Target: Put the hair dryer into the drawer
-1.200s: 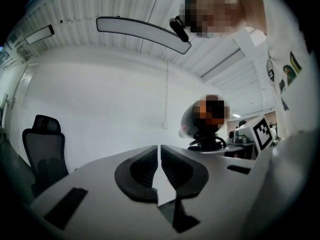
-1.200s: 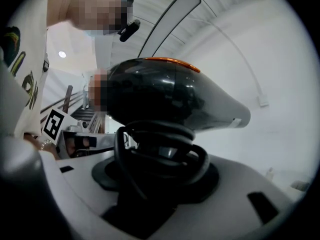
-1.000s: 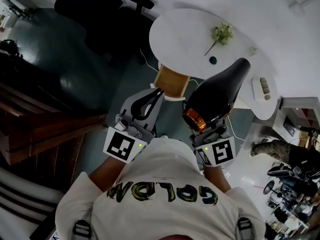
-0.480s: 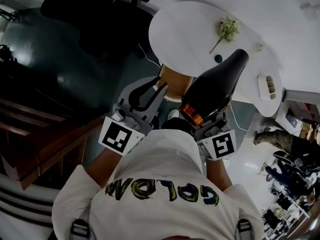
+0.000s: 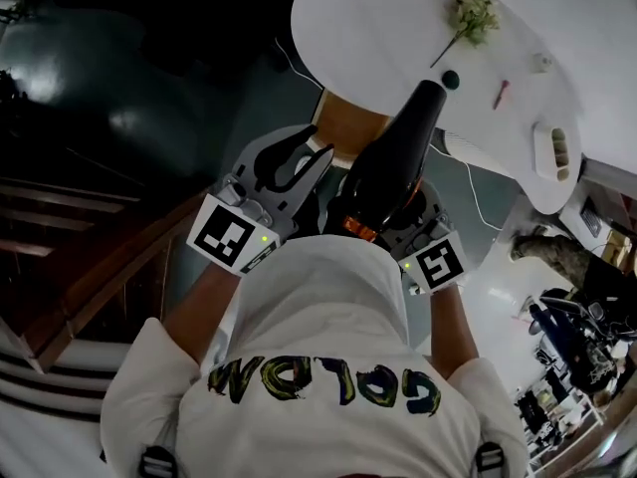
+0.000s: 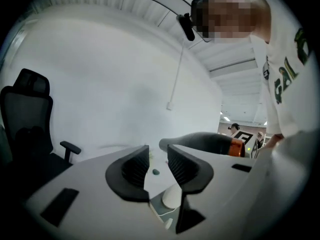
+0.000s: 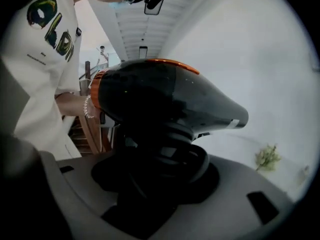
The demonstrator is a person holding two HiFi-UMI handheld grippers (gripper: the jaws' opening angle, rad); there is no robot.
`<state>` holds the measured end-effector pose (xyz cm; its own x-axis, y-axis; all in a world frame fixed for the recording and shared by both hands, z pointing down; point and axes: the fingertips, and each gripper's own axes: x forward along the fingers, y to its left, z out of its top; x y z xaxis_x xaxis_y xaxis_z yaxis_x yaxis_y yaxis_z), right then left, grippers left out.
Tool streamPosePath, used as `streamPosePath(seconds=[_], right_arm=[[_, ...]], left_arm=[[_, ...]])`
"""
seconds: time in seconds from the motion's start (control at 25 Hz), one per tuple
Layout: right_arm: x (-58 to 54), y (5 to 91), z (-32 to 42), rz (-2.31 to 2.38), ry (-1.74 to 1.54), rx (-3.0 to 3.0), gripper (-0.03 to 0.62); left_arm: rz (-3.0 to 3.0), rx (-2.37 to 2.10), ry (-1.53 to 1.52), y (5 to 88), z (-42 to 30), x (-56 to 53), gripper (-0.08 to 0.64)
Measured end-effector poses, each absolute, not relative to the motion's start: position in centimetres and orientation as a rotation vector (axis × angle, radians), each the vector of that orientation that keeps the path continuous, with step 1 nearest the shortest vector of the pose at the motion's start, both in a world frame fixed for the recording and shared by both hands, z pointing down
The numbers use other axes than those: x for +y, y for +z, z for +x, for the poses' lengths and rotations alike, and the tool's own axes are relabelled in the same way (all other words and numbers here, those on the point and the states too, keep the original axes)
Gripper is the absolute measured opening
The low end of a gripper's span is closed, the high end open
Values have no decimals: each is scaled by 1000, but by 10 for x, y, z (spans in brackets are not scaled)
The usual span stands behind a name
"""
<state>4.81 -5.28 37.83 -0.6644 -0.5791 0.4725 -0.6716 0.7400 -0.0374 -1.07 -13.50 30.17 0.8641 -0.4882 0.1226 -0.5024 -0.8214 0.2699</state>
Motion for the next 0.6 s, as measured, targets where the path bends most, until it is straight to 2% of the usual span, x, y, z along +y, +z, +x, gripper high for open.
streamPosePath(seconds=[0.6], right_arm=[[24, 547, 29, 275, 683, -2289, 252]], left_arm=[[2495, -589, 319, 470, 1, -93, 117]])
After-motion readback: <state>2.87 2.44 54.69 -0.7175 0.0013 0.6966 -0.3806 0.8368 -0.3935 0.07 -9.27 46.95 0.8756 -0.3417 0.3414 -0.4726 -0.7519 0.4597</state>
